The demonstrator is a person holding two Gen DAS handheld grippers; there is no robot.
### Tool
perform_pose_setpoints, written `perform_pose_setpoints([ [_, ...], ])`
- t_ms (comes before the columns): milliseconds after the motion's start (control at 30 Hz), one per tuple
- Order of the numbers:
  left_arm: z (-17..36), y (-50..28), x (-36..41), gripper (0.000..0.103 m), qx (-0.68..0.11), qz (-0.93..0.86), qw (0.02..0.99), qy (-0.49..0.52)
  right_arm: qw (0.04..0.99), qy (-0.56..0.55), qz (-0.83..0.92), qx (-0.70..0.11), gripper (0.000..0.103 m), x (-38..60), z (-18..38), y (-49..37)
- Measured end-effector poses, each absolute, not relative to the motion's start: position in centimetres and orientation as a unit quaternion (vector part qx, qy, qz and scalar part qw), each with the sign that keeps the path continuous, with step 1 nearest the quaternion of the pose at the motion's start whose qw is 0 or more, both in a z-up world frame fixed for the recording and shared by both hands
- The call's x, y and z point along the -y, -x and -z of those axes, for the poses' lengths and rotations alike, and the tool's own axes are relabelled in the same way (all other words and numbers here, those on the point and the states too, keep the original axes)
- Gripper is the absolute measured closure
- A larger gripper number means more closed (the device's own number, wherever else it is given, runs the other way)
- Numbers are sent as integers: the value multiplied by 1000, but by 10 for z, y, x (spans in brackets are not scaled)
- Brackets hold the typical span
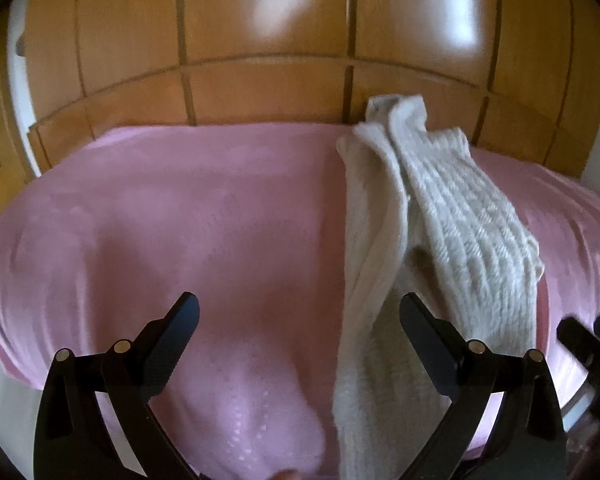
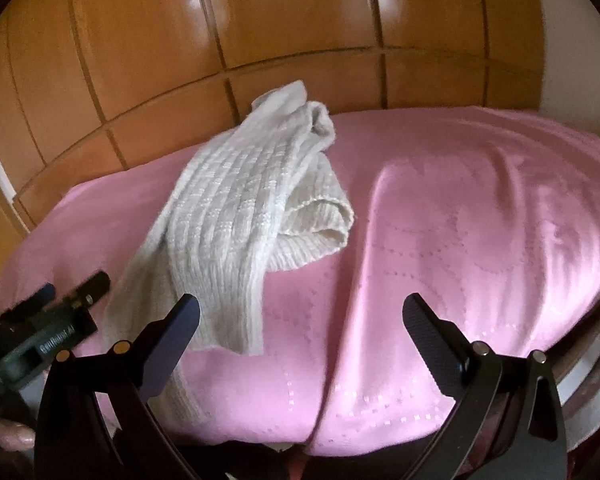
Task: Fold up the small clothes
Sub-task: 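Grasp the sweater with the left gripper while the right gripper grasps another part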
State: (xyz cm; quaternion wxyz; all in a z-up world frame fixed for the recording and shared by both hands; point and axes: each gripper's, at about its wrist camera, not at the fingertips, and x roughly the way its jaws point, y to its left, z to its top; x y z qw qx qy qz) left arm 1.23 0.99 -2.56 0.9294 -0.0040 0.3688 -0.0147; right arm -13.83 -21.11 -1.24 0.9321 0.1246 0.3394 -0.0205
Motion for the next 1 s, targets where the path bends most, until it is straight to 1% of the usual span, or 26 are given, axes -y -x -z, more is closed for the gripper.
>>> perform_pose_setpoints([
  [67,30,-16,-15,4,-381,21,924,11,928,-128,9,-349,10,214,13,128],
  [133,38,-19,-19,4,-402,53,914,26,922,-132,-11,-365,23,214,17,118],
  [200,45,-19,-19,6,-415,79,906,34,914,-132,-33,-382,27,210,23,105],
  [233,47,-18,-19,11,-418,87,904,34,912,-130,-43,-388,29,207,27,100],
  [267,50,-18,-17,20,-422,96,901,32,907,-128,-55,-398,31,203,32,92],
  [300,54,-19,-16,26,-431,106,895,35,902,-129,-65,-408,39,200,37,87],
  [333,58,-21,-16,40,-440,113,890,40,895,-133,-78,-418,49,196,41,81],
  [367,63,-22,-15,55,-449,120,885,45,887,-133,-101,-431,56,189,46,75],
  [400,66,-23,-15,61,-454,122,882,47,883,-124,-116,-438,70,183,48,71],
  [433,66,-23,-15,77,-450,125,883,46,881,-104,-131,-442,85,176,47,69],
  [467,63,-23,-18,96,-446,134,884,49,881,-100,-141,-441,90,175,42,69],
  [500,59,-25,-22,97,-441,143,884,58,883,-100,-149,-434,94,178,35,69],
  [633,40,-39,-50,97,-413,116,900,71,922,-67,-113,-364,95,216,-13,74],
  [767,14,-76,-97,97,-384,58,917,94,956,-6,31,-291,95,289,-56,57],
  [900,-27,-126,-146,98,-331,-26,938,99,949,20,170,-265,96,368,-74,15],
  [1000,-48,-171,-188,98,-309,-104,935,140,930,-15,254,-264,95,429,-80,-19],
])
